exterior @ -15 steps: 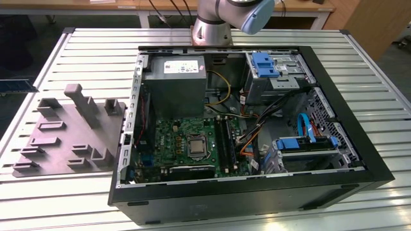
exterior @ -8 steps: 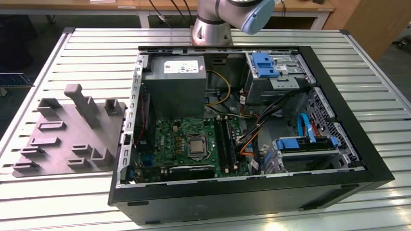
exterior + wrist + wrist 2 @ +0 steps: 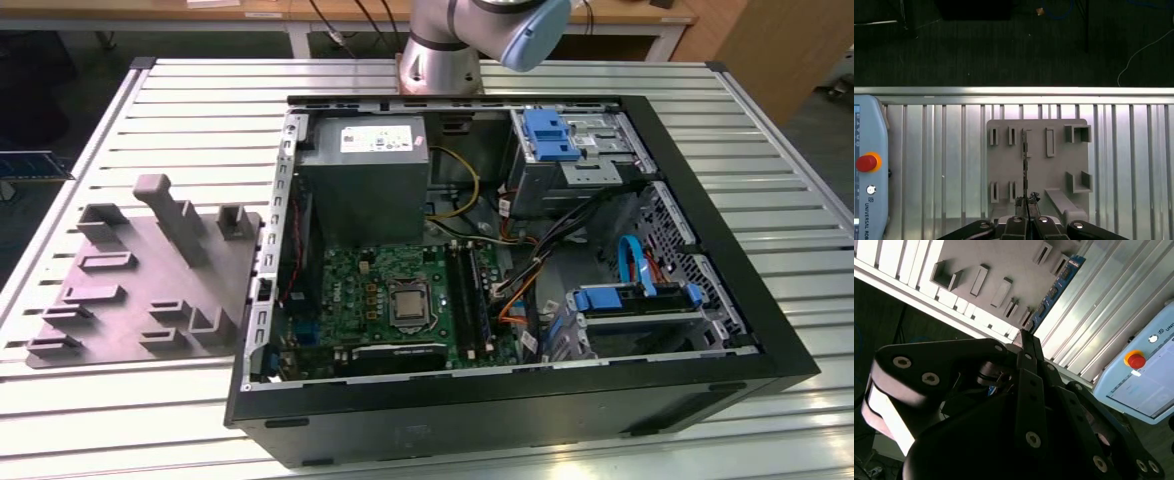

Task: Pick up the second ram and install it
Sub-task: 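Pick up the second ram and move it above second insertion slot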

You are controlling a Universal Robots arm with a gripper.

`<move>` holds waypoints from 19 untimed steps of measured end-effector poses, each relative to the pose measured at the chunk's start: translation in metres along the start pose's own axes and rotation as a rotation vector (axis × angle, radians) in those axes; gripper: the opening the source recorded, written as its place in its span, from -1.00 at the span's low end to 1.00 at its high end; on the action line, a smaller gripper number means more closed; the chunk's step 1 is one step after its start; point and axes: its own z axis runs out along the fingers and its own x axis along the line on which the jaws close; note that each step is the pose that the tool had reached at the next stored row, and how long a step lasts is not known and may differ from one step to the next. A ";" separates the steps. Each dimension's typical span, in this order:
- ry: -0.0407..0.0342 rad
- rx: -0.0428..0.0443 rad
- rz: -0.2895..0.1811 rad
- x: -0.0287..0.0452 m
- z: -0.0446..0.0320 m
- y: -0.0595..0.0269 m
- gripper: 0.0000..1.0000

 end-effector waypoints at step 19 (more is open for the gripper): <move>0.0000 0.0001 0.000 -0.0016 -0.0023 -0.0730 -0.77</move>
